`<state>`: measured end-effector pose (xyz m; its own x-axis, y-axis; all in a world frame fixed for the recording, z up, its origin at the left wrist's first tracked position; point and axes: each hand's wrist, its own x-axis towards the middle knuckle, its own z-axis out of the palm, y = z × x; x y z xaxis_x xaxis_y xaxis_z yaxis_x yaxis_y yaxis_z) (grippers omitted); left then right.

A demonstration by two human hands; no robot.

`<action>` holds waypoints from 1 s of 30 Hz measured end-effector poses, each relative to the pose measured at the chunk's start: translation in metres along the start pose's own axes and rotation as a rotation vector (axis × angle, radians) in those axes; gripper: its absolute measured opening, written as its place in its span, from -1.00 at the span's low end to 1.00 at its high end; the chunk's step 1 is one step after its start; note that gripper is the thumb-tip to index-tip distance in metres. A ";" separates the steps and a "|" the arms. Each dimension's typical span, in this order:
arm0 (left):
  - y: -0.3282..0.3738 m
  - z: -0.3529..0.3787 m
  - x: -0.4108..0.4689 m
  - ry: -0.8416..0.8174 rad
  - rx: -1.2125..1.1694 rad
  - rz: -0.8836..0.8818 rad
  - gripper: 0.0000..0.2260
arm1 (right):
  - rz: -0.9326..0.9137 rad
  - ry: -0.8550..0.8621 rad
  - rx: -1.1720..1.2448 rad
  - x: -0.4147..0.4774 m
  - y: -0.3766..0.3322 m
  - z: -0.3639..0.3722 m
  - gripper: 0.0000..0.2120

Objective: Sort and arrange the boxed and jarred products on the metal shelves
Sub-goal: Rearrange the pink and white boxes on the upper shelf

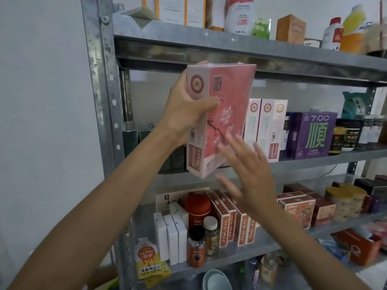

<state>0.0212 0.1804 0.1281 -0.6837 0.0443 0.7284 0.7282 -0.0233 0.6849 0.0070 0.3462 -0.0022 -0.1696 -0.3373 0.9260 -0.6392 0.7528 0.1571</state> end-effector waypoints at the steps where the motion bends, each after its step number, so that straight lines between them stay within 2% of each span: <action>1: 0.003 -0.003 0.002 -0.033 0.035 0.020 -0.44 | 0.026 0.053 -0.009 0.014 0.009 -0.008 -0.37; 3: 0.007 -0.008 0.005 -0.113 0.099 0.056 -0.48 | 0.148 0.179 -0.027 0.049 0.027 -0.028 -0.26; 5: 0.009 -0.012 0.007 -0.188 0.153 0.083 -0.46 | 0.183 0.210 -0.082 0.085 0.043 -0.052 -0.15; 8: 0.009 -0.020 0.013 -0.280 0.155 0.094 -0.36 | 0.096 -0.039 -0.212 0.120 0.057 -0.079 -0.04; 10: 0.011 -0.024 0.017 -0.344 0.163 0.112 -0.34 | 0.100 -0.207 -0.156 0.132 0.061 -0.088 -0.05; 11: 0.011 -0.025 0.020 -0.386 0.182 0.126 -0.34 | 0.103 -0.239 -0.118 0.137 0.064 -0.091 -0.10; 14: 0.014 -0.027 0.025 -0.470 0.277 0.197 -0.31 | 0.066 -0.204 -0.141 0.142 0.071 -0.092 -0.30; 16: 0.011 -0.033 0.030 -0.399 0.433 0.335 -0.31 | 0.080 -0.133 -0.195 0.138 0.077 -0.085 -0.32; 18: -0.002 -0.043 0.037 -0.221 0.561 0.414 -0.32 | 0.120 -0.043 -0.208 0.131 0.083 -0.074 -0.35; 19: -0.012 -0.049 0.038 -0.128 0.600 0.374 -0.34 | 0.137 -0.008 -0.202 0.127 0.086 -0.067 -0.37; 21: -0.037 -0.061 0.039 0.002 0.768 0.176 -0.41 | 0.148 0.042 -0.178 0.123 0.090 -0.052 -0.42; 22: -0.051 -0.067 0.038 0.014 0.945 0.058 -0.47 | 0.153 0.056 -0.165 0.122 0.091 -0.045 -0.44; 24: -0.078 -0.075 0.032 -0.077 1.373 -0.123 -0.56 | 0.169 0.065 -0.144 0.122 0.092 -0.030 -0.46; 26: -0.095 -0.078 0.030 -0.140 1.655 -0.077 -0.47 | 0.173 0.056 -0.150 0.123 0.092 -0.014 -0.48; 30: -0.100 -0.081 0.034 -0.199 1.763 -0.005 -0.46 | 0.182 -0.058 -0.182 0.130 0.094 0.018 -0.50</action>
<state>-0.0786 0.1029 0.0858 -0.7682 0.1531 0.6217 -0.0001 0.9709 -0.2393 -0.0882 0.3628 0.1268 -0.3153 -0.2153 0.9243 -0.4497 0.8915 0.0542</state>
